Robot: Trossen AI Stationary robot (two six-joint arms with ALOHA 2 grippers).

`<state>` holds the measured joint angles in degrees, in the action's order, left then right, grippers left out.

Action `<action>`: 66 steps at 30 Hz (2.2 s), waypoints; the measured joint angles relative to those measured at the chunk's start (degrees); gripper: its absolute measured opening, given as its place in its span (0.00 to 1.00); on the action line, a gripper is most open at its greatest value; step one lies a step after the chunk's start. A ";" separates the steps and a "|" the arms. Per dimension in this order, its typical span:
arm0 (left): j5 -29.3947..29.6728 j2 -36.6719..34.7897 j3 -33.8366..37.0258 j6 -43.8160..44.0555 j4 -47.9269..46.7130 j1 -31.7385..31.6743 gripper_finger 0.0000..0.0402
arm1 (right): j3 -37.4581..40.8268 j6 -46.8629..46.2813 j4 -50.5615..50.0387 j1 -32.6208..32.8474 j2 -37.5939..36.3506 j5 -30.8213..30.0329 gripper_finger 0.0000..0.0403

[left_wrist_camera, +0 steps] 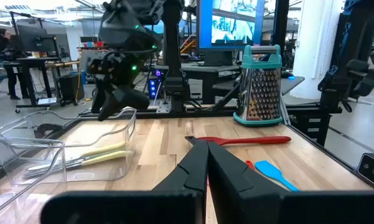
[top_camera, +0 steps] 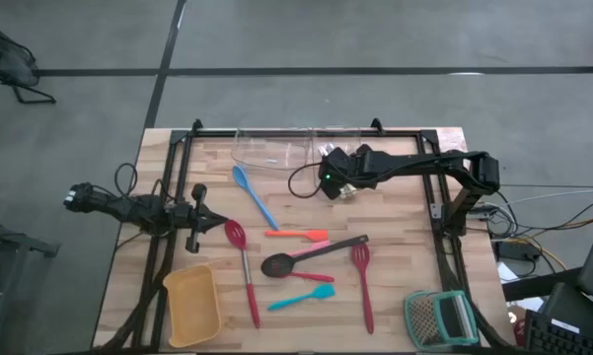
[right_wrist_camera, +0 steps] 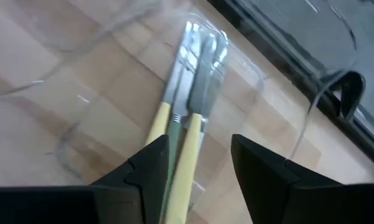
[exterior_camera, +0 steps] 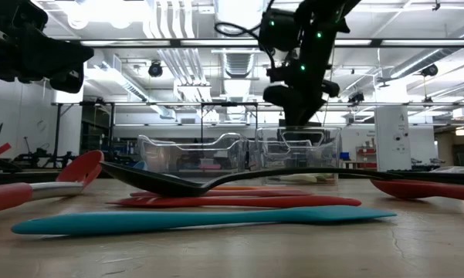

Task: Pick & Place Kitchen Items
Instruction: Put the red serving spoon into the left transparent bin

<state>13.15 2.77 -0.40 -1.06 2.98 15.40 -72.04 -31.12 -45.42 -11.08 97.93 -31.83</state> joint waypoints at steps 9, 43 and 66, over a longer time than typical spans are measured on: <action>0.00 0.02 0.00 -0.02 -0.02 0.00 0.03 | -3.64 4.51 1.94 6.18 -0.04 -4.09 0.46; 0.00 0.00 -0.02 0.00 -0.02 0.01 0.03 | -2.90 4.26 6.43 22.29 -8.24 3.53 0.02; 0.00 0.04 0.00 0.00 -0.02 0.02 0.03 | -2.50 -39.05 -14.59 36.91 1.11 26.06 0.50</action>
<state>13.15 2.81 -0.41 -1.06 2.96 15.42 -74.54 -70.18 -60.01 25.83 99.04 -5.77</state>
